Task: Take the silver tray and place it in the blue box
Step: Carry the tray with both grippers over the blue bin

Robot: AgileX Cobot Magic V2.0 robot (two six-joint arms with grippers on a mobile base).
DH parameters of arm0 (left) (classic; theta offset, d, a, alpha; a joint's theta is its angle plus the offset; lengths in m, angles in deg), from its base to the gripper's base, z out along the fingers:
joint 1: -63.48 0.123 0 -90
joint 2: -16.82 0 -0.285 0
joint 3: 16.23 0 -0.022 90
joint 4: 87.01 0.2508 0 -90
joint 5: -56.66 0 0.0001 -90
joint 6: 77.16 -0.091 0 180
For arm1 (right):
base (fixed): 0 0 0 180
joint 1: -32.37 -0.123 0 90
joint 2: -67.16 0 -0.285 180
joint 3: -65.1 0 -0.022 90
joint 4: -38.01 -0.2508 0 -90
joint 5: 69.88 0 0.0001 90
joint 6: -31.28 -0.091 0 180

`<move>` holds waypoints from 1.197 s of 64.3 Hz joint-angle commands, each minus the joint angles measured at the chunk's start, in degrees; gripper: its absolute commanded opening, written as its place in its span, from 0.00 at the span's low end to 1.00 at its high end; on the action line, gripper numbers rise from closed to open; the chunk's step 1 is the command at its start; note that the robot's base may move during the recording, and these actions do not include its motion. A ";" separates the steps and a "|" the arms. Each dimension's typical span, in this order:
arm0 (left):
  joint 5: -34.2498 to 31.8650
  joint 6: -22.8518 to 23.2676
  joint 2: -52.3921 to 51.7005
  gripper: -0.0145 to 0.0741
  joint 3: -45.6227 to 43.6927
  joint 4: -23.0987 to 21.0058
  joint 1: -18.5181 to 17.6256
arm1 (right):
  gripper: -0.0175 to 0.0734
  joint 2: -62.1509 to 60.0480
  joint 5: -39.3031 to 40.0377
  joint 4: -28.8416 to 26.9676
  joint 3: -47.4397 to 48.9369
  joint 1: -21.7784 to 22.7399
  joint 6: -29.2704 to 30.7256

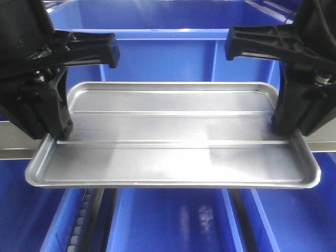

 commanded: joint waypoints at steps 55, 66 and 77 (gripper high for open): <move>0.40 0.56 -1.76 0.16 -1.36 1.78 -0.27 | 0.25 -1.68 0.59 2.60 1.41 0.24 0.03; 0.29 0.56 -1.76 0.16 -1.36 1.78 -0.27 | 0.25 -1.68 1.02 2.60 1.41 0.24 0.03; 0.40 0.56 -1.76 0.16 -1.36 1.78 -0.27 | 0.25 -1.68 1.01 2.60 1.41 0.24 0.03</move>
